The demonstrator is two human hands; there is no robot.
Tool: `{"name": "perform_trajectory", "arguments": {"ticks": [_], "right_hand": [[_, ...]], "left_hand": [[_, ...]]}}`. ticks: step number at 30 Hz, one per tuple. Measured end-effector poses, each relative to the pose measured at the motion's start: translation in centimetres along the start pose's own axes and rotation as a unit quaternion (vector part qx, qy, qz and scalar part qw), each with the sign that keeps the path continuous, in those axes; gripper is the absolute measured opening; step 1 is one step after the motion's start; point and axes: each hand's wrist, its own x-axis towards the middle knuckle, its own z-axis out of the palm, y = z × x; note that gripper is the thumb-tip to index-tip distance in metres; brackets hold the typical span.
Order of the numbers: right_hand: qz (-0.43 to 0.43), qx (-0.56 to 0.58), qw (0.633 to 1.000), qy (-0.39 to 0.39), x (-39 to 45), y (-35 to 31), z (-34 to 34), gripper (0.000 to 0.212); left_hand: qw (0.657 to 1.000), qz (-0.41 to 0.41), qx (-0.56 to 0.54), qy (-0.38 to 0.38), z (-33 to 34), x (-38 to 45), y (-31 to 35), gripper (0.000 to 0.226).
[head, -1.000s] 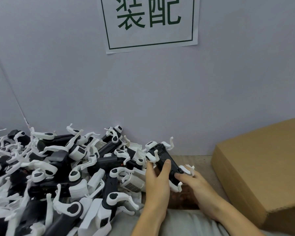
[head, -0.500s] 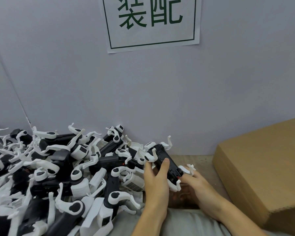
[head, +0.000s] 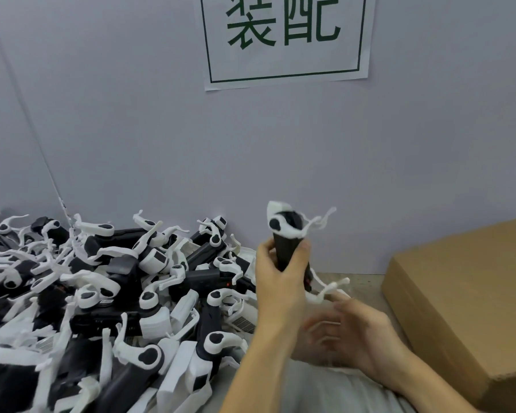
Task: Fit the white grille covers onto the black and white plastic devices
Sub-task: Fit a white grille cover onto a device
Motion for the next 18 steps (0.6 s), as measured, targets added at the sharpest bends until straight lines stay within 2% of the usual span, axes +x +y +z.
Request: {"name": "perform_trajectory", "arguments": {"ticks": [1,3,5,7,10,11,16,18], "right_hand": [[-0.013,-0.084,0.996,0.038,0.2,0.3,0.0,0.022],[-0.059,-0.301,0.948,0.084,0.3,0.7,0.8,0.019],[-0.088,-0.399,0.908,0.09,0.9,1.0,2.2,0.014],[-0.074,-0.405,0.907,0.092,1.7,0.9,3.8,0.005],[-0.015,-0.445,0.894,0.051,3.3,1.0,6.3,0.03],[-0.018,-0.454,0.89,0.041,3.8,1.3,7.2,0.033],[-0.084,-0.466,0.878,0.07,4.3,2.1,8.2,0.013],[-0.095,-0.485,0.866,0.071,3.7,1.5,6.9,0.019]], "left_hand": [[1.0,0.011,0.009,-0.005,-0.2,0.5,1.0,0.018],[1.0,0.017,0.008,-0.014,-0.8,1.1,2.8,0.023],[0.999,0.001,-0.038,0.0,-1.7,1.5,3.9,0.016],[0.995,-0.023,-0.1,0.02,-2.3,1.6,4.3,0.009],[0.99,-0.036,-0.13,0.043,-2.9,1.8,4.4,0.01],[0.99,-0.036,-0.125,0.046,-3.1,1.8,4.5,0.01],[0.994,-0.037,-0.09,0.059,-3.4,2.0,4.2,0.017],[0.994,-0.045,-0.085,0.061,-3.5,2.1,4.0,0.019]]}}
